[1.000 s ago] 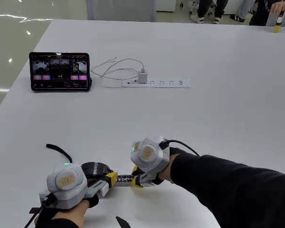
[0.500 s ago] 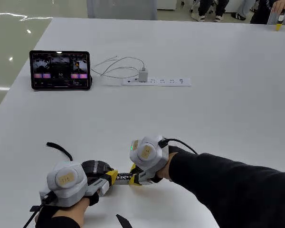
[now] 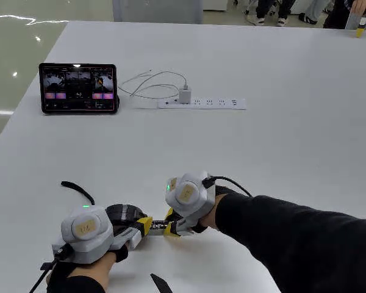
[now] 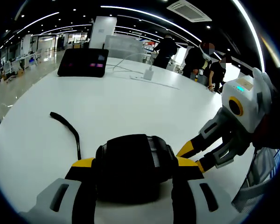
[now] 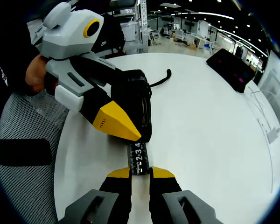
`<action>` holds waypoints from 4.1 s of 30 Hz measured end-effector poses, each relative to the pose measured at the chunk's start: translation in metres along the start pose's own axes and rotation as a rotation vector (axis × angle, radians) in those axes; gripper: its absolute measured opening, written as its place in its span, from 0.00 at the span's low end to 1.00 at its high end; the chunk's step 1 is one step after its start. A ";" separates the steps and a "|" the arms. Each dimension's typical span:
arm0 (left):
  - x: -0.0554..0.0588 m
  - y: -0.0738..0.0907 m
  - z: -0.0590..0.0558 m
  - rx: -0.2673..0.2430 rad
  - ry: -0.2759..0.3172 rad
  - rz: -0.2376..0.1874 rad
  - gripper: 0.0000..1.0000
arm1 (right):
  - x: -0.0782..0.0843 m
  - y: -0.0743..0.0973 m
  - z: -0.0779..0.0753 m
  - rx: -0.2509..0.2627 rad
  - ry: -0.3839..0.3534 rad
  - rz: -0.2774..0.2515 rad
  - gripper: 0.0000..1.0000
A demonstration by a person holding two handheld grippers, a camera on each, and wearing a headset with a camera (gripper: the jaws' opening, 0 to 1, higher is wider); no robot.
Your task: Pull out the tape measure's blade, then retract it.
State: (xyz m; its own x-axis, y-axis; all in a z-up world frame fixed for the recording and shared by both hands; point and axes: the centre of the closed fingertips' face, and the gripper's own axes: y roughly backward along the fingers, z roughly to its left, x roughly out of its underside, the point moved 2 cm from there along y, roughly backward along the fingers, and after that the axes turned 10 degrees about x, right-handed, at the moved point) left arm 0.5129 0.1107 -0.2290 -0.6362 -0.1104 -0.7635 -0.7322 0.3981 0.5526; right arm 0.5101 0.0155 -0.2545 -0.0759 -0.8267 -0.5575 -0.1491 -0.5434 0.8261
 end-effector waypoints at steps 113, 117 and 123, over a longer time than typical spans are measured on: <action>-0.001 0.000 -0.001 -0.005 -0.021 -0.018 0.62 | -0.027 -0.017 0.007 0.002 0.015 -0.050 0.11; -0.002 0.000 -0.002 0.005 -0.015 0.003 0.62 | -0.026 -0.016 0.005 0.025 0.005 -0.053 0.13; -0.012 0.003 -0.003 0.021 -0.040 -0.015 0.61 | -0.026 -0.008 0.002 0.040 0.001 -0.060 0.14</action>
State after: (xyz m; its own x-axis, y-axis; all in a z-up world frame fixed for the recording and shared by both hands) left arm 0.5177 0.1106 -0.2179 -0.6148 -0.0803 -0.7846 -0.7359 0.4161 0.5342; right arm 0.5113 0.0413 -0.2469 -0.0651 -0.7932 -0.6055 -0.1930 -0.5854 0.7875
